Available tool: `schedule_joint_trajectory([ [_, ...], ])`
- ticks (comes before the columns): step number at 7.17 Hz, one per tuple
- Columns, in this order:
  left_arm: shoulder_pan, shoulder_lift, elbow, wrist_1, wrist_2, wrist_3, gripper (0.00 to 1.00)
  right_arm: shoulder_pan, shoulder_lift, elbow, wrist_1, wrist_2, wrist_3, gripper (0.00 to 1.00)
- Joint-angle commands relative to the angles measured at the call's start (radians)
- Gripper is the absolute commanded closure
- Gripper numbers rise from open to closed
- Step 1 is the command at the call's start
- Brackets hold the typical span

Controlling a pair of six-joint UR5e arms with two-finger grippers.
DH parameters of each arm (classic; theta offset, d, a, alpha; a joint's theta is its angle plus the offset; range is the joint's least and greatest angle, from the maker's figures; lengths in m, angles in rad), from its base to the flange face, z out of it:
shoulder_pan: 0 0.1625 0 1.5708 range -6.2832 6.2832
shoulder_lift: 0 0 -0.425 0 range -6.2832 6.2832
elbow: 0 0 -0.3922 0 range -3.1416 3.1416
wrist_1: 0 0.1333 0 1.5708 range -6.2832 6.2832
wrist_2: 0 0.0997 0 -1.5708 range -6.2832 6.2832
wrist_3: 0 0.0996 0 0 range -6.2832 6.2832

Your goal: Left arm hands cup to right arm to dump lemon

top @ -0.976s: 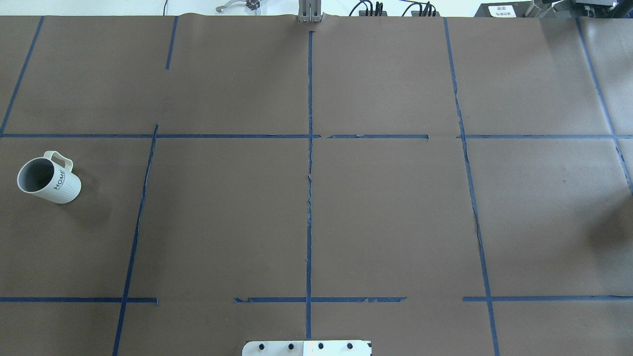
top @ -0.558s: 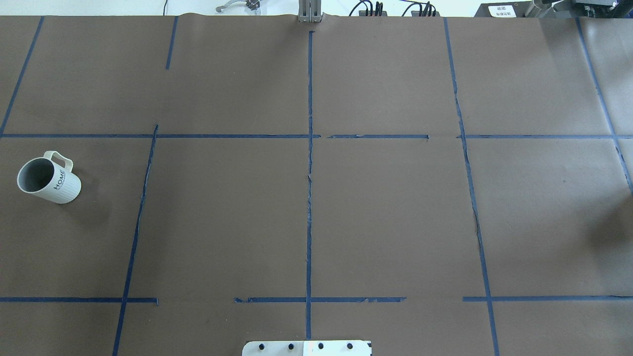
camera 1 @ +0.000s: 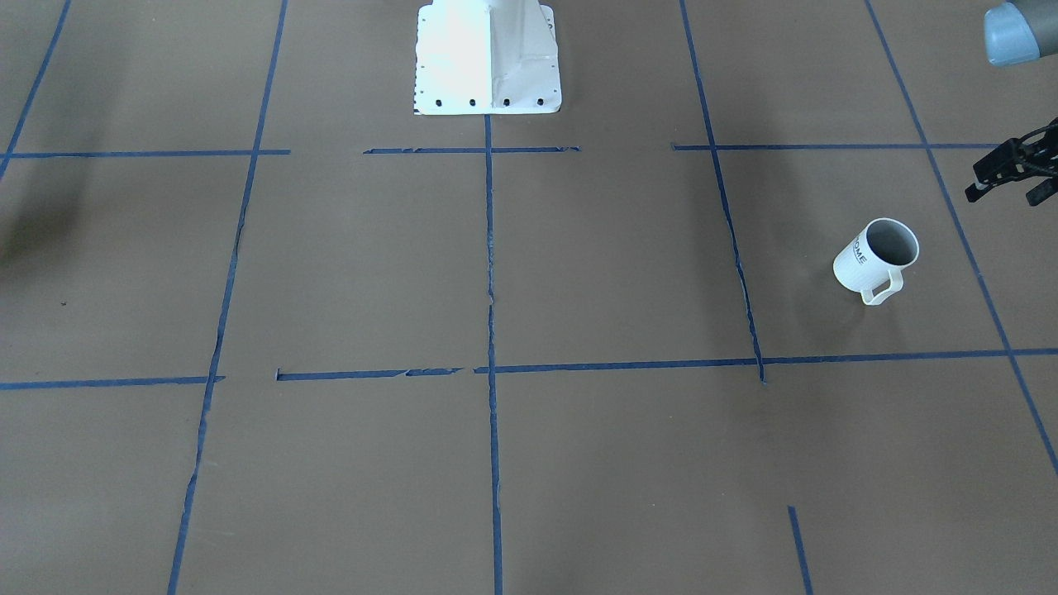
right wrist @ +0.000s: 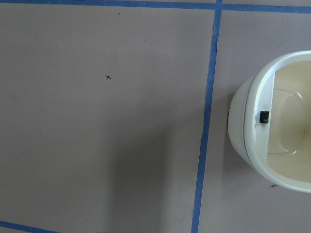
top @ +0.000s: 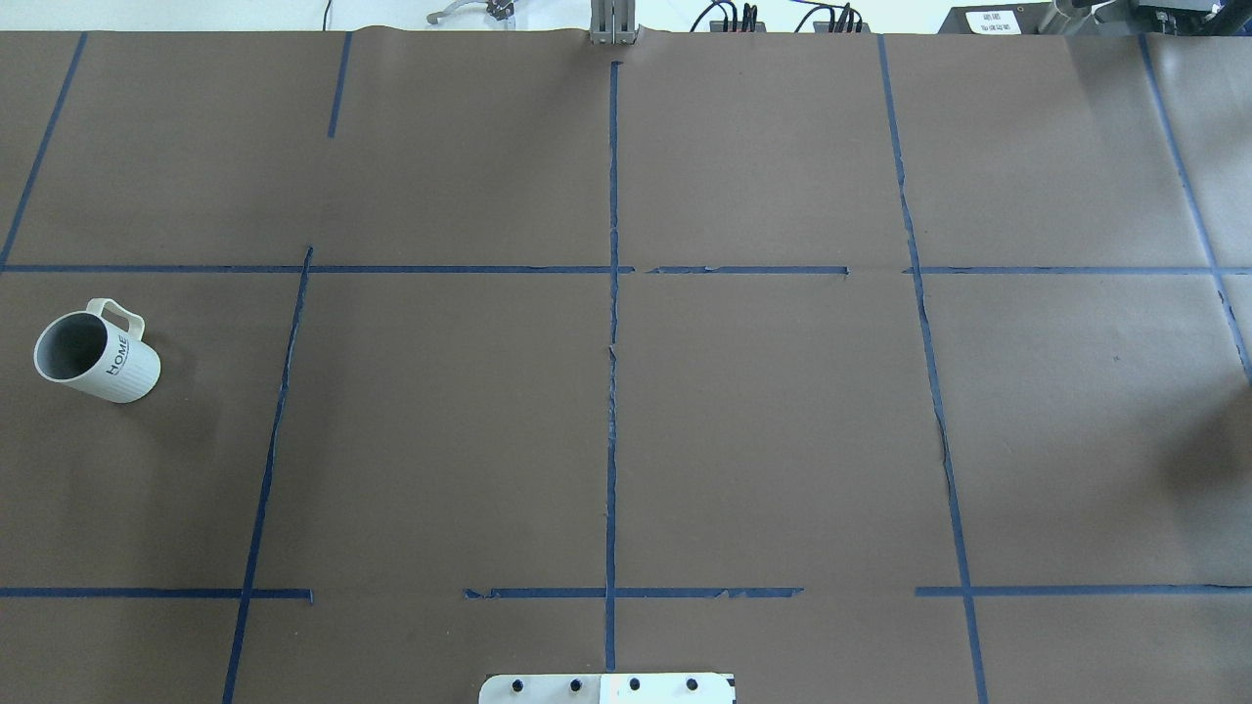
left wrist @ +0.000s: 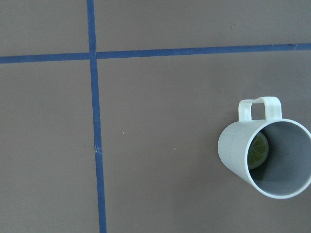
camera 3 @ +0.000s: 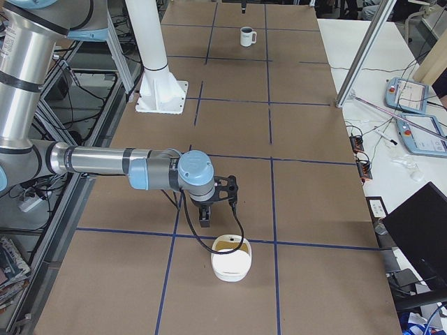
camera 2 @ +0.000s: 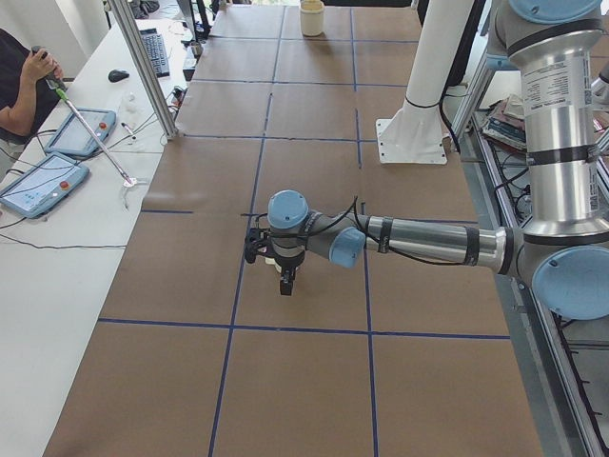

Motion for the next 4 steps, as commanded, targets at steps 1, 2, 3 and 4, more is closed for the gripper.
schedule_joint_trajectory([
  [1, 0.099, -0.027, 0.066, -0.126, 0.022, -0.159, 0.0, -0.009, 0.0, 0.0, 0.006, 0.007, 0.0, 0.0],
  [2, 0.133, -0.058, 0.069, -0.138, 0.022, -0.24, 0.0, -0.017, 0.0, 0.0, 0.006, 0.007, 0.0, 0.0],
  [3, 0.145, -0.072, 0.072, -0.138, 0.023, -0.264, 0.0, -0.017, 0.0, 0.0, 0.006, 0.007, 0.0, 0.0],
  [4, 0.167, -0.083, 0.086, -0.138, 0.023, -0.264, 0.0, -0.021, 0.0, 0.0, 0.006, 0.007, 0.0, 0.0],
])
